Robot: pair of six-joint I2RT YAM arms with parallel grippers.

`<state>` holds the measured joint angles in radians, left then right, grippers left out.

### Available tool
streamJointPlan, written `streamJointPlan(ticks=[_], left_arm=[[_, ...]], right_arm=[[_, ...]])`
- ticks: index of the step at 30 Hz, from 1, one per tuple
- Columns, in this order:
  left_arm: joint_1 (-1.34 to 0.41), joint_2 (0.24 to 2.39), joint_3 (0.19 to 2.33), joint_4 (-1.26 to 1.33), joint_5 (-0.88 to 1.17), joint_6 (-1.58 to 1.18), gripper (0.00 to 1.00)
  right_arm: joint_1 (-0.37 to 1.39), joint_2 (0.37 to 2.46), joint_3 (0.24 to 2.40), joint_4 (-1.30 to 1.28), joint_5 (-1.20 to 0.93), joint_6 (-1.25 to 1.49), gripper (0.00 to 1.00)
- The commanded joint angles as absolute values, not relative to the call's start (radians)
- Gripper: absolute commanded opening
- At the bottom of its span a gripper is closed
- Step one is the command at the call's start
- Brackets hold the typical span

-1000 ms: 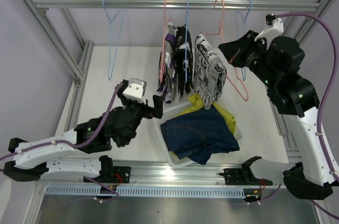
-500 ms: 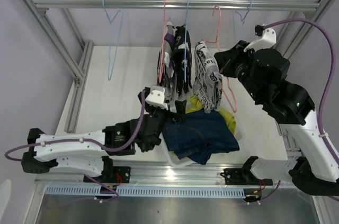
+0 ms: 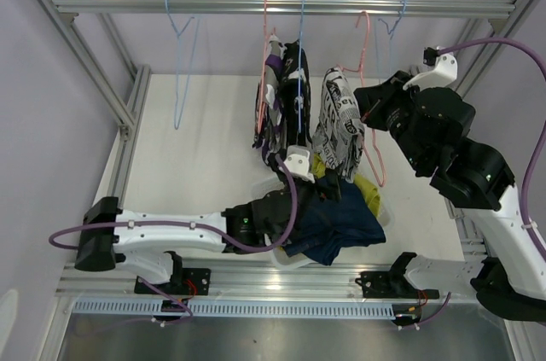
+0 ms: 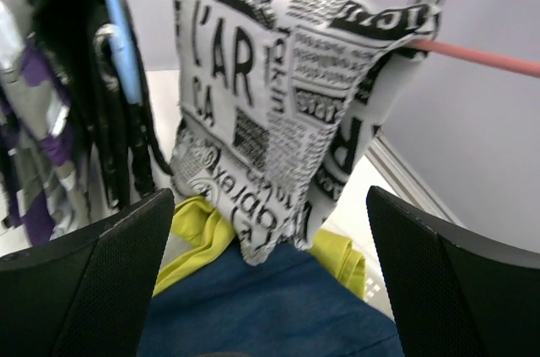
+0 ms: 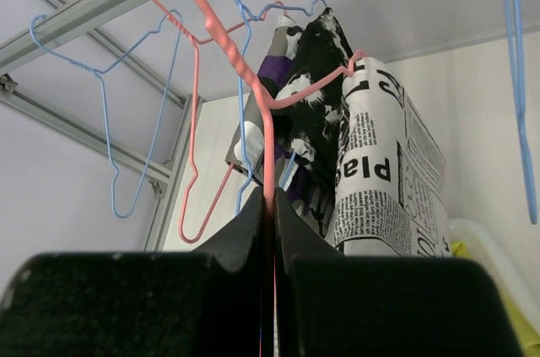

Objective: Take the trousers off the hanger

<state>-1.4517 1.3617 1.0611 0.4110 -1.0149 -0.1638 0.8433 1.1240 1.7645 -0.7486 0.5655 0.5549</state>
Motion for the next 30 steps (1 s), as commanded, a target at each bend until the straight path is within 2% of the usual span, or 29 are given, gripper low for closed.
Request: streamJointPlan(ticks=[1, 30], left_arm=[[-1.454, 1.414, 1.133, 0.557, -0.989, -0.124, 0.99], [-1.341, 1.678, 1.282, 0.496, -0.920, -0.233, 0.99]], right_arm=[[0.851, 1.074, 1.772, -0.649, 0.603, 0.595, 0.00], [0.853, 0.920, 1.631, -0.627, 0.534, 0.621, 0.00]])
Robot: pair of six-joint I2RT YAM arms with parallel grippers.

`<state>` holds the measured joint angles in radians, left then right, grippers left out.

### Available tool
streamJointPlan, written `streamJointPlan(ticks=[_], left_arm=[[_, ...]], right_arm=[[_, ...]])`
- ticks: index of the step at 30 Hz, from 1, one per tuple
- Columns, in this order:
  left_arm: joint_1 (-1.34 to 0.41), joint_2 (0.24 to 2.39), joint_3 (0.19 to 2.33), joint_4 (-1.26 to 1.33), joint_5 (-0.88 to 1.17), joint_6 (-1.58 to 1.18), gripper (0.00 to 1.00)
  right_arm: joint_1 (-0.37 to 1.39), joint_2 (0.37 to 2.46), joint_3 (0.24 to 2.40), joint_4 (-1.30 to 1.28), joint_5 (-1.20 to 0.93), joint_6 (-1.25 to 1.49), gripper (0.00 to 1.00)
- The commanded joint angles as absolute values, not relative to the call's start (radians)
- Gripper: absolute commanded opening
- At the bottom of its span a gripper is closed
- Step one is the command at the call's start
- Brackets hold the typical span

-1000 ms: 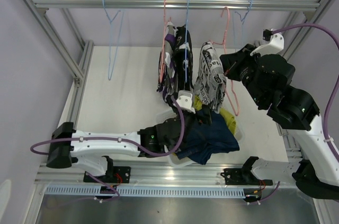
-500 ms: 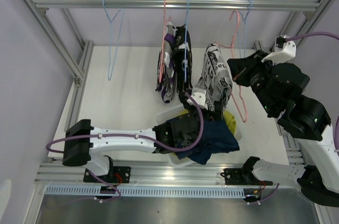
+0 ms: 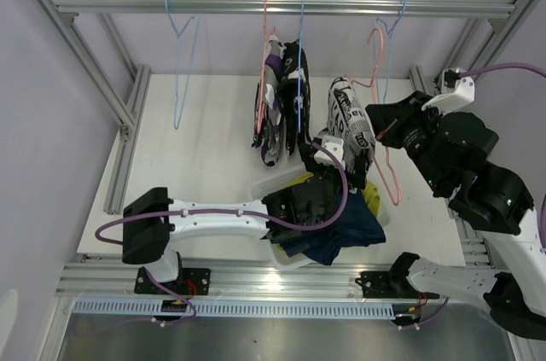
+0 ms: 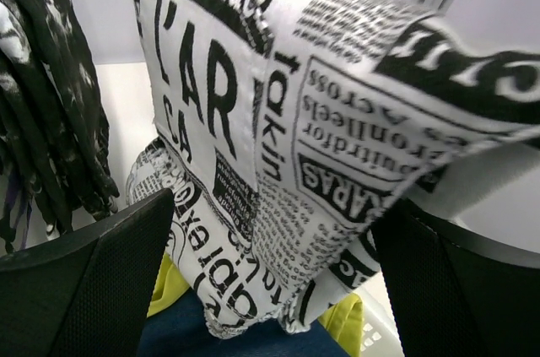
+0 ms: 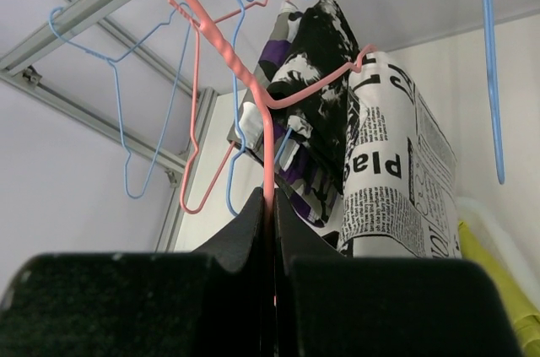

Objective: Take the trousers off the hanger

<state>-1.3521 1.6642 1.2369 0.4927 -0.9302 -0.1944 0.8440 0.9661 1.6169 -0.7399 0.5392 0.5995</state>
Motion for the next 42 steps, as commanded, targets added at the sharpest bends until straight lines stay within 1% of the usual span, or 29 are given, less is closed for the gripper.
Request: streamJointPlan(ticks=[1, 21, 29, 42], left_arm=[[-1.338, 1.678, 1.284, 0.491, -0.920, -0.245, 0.99], [-1.273, 1.632, 1.192, 0.437, -0.943, -0.256, 0.99], [-1.256, 1.585, 1.141, 0.452, -0.959, -0.239, 0.99], [-1.255, 1.555, 1.138, 0.499, -0.976, -0.157, 0.99]], right_arm=[[0.853, 0.917, 1.626, -0.627, 0.534, 0.620, 0.00], [0.853, 0.845, 1.589, -0.658, 0.514, 0.618, 0.00], [0.853, 0.825, 1.554, -0.657, 0.520, 0.623, 0.00], [0.853, 0.808, 1.520, -0.673, 0.531, 0.620, 0.00]])
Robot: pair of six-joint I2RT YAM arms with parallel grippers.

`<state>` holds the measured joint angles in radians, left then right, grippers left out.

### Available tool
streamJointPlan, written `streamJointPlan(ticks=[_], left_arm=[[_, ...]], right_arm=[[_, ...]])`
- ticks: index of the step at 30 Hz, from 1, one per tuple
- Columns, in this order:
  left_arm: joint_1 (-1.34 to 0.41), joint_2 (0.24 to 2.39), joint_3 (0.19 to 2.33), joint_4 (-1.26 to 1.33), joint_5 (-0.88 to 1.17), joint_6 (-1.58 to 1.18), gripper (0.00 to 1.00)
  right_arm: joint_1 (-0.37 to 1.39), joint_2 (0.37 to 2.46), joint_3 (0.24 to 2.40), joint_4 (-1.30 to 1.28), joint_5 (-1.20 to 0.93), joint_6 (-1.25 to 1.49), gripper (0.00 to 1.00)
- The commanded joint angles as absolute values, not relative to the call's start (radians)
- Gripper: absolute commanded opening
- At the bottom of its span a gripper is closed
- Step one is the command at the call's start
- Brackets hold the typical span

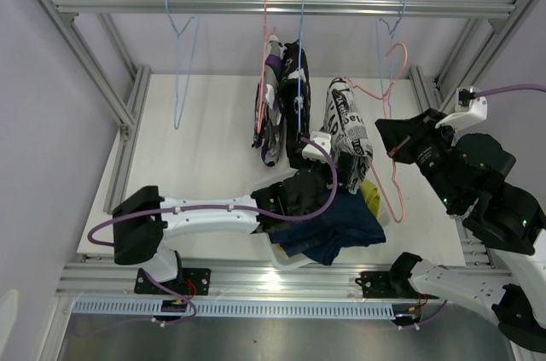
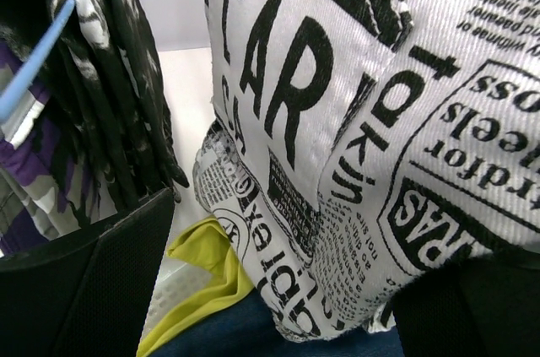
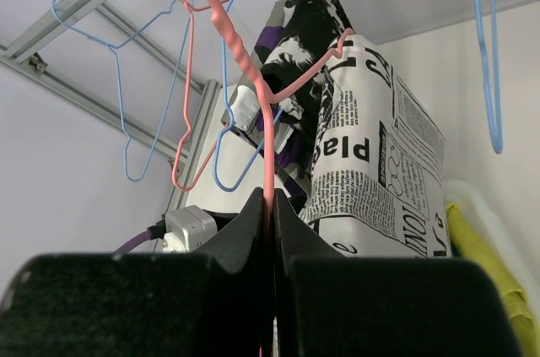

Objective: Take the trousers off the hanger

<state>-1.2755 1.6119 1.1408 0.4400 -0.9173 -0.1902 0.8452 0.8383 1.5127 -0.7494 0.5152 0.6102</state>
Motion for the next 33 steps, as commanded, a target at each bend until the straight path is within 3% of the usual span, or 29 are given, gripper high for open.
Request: streamJointPlan(ticks=[1, 17, 33], left_arm=[[-1.255, 1.549, 1.140, 0.499, -0.977, -0.153, 0.99], [-1.252, 1.460, 1.097, 0.531, -1.008, -0.087, 0.99], [-1.316, 1.658, 1.287, 0.460, -0.922, -0.222, 0.99]], right_arm=[[0.851, 0.807, 1.516, -0.676, 0.532, 0.620, 0.00], [0.851, 0.769, 1.428, -0.678, 0.546, 0.624, 0.00], [0.851, 0.784, 1.402, -0.641, 0.514, 0.634, 0.00]])
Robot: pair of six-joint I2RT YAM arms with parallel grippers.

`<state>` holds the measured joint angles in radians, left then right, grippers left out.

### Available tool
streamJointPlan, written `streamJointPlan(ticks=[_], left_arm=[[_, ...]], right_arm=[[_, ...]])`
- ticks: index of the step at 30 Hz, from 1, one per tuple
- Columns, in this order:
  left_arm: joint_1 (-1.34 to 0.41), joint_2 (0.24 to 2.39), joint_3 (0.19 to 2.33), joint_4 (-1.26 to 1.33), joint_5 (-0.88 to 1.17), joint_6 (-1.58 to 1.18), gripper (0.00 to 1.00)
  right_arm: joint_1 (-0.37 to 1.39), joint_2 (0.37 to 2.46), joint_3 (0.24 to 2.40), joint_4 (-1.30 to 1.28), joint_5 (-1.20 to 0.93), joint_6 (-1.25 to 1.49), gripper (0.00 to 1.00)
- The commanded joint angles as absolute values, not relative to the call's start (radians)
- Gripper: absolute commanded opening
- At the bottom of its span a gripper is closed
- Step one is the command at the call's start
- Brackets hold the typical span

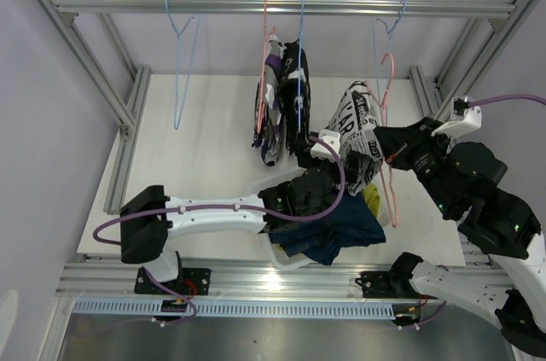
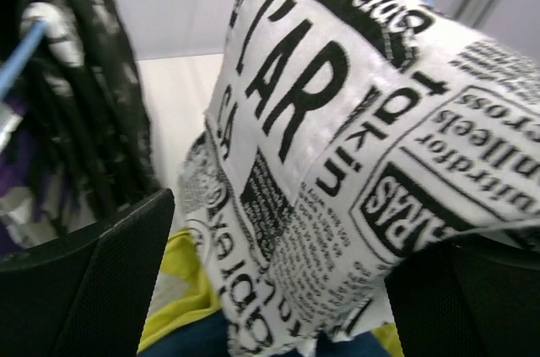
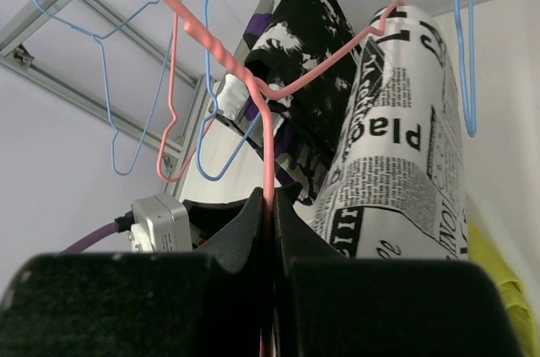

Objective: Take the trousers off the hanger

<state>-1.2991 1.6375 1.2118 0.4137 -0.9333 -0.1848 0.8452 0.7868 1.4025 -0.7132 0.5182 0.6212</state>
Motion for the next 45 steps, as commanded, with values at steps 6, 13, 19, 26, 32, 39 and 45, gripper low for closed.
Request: streamJointPlan(ticks=[6, 13, 19, 26, 32, 39, 45], left_arm=[[-1.350, 1.697, 1.344, 0.514, -0.896, -0.169, 0.91], [-1.367, 1.747, 1.384, 0.532, -0.880, -0.161, 0.76], [-1.370, 1.795, 1.422, 0.509, -0.882, -0.170, 0.73], [-1.370, 1.825, 1.434, 0.520, -0.939, -0.135, 0.63], [-1.370, 1.839, 1.445, 0.557, -0.959, -0.075, 0.52], [-1.358, 1.859, 1.462, 0.577, -0.953, -0.071, 0.53], [-1.351, 1.885, 1.497, 0.578, -0.953, -0.078, 0.54]], right_arm=[[0.851, 0.782, 1.394, -0.638, 0.514, 0.632, 0.00], [0.851, 0.776, 1.390, -0.634, 0.506, 0.638, 0.00], [0.853, 0.770, 1.388, -0.635, 0.505, 0.640, 0.00], [0.853, 0.756, 1.379, -0.637, 0.494, 0.647, 0.00], [0.853, 0.744, 1.370, -0.640, 0.491, 0.649, 0.00], [0.851, 0.726, 1.355, -0.640, 0.468, 0.664, 0.00], [0.853, 0.712, 1.319, -0.637, 0.459, 0.687, 0.00]])
